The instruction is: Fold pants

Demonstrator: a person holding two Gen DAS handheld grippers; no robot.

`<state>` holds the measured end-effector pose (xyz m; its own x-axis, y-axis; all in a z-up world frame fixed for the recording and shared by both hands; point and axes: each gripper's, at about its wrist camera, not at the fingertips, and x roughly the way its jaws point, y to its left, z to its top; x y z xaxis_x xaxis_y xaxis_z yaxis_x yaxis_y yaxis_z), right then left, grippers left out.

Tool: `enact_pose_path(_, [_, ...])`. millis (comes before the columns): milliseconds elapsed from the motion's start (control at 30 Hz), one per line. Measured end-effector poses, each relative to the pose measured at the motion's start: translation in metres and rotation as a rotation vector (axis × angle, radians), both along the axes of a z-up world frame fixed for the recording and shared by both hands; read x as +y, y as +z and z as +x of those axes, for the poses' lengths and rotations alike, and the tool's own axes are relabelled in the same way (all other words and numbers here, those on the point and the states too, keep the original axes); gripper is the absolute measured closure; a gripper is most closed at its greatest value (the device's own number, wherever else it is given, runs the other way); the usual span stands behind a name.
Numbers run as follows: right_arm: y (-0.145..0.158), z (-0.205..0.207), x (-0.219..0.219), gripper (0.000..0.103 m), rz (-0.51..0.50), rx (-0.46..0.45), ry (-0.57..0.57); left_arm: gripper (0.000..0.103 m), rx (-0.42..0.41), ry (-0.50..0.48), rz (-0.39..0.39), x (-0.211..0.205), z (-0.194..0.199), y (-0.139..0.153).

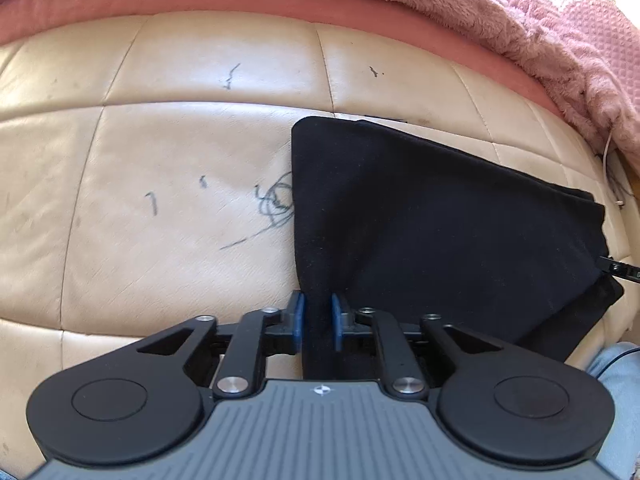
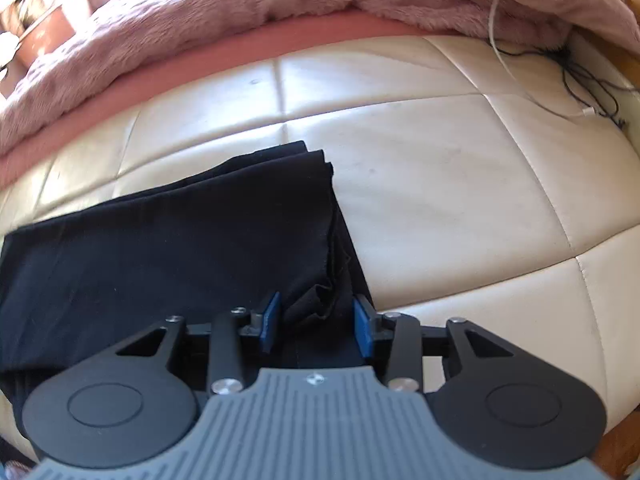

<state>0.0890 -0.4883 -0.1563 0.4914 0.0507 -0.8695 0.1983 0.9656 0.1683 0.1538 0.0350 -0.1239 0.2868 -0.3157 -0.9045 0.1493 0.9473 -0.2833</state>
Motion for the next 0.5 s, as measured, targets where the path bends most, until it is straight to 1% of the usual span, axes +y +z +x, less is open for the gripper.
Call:
enact_pose_path(67, [0.006, -0.002, 0.008, 0.065, -0.046, -0.01, 0.022, 0.082, -0.019, -0.003, -0.011, 0.008, 0.0, 0.005])
enact_pose_path(133, [0.019, -0.001, 0.014, 0.066, -0.094, -0.027, 0.044, 0.082, -0.065, -0.014, -0.006, 0.013, 0.006, 0.014])
enact_pose_path(200, [0.036, 0.002, 0.021, 0.066, -0.134, -0.057, 0.07, 0.079, -0.112, -0.034, -0.005, 0.019, 0.012, 0.023])
enact_pose_path(233, [0.046, 0.004, 0.025, 0.066, -0.141, -0.072, 0.086, 0.073, -0.132, -0.043, -0.009, 0.019, 0.017, 0.027])
enact_pose_path(267, [0.055, 0.01, 0.031, 0.066, -0.137, -0.092, 0.109, 0.069, -0.151, -0.054, -0.012, 0.019, 0.024, 0.03])
enact_pose_path(333, [0.066, 0.024, 0.043, 0.066, -0.096, -0.121, 0.166, 0.068, -0.183, -0.086, -0.013, 0.017, 0.039, 0.035])
enact_pose_path(400, [0.073, 0.042, 0.064, 0.066, -0.044, -0.142, 0.246, 0.068, -0.209, -0.127, -0.021, 0.016, 0.052, 0.037])
enact_pose_path(433, [0.073, 0.053, 0.077, 0.066, -0.02, -0.145, 0.285, 0.064, -0.218, -0.152, -0.029, 0.013, 0.059, 0.037])
enact_pose_path(467, [0.071, 0.065, 0.092, 0.068, 0.005, -0.145, 0.328, 0.059, -0.224, -0.176, -0.038, 0.011, 0.067, 0.036])
enact_pose_path(500, [0.068, 0.076, 0.107, 0.069, 0.027, -0.147, 0.368, 0.056, -0.227, -0.197, -0.047, 0.01, 0.072, 0.035])
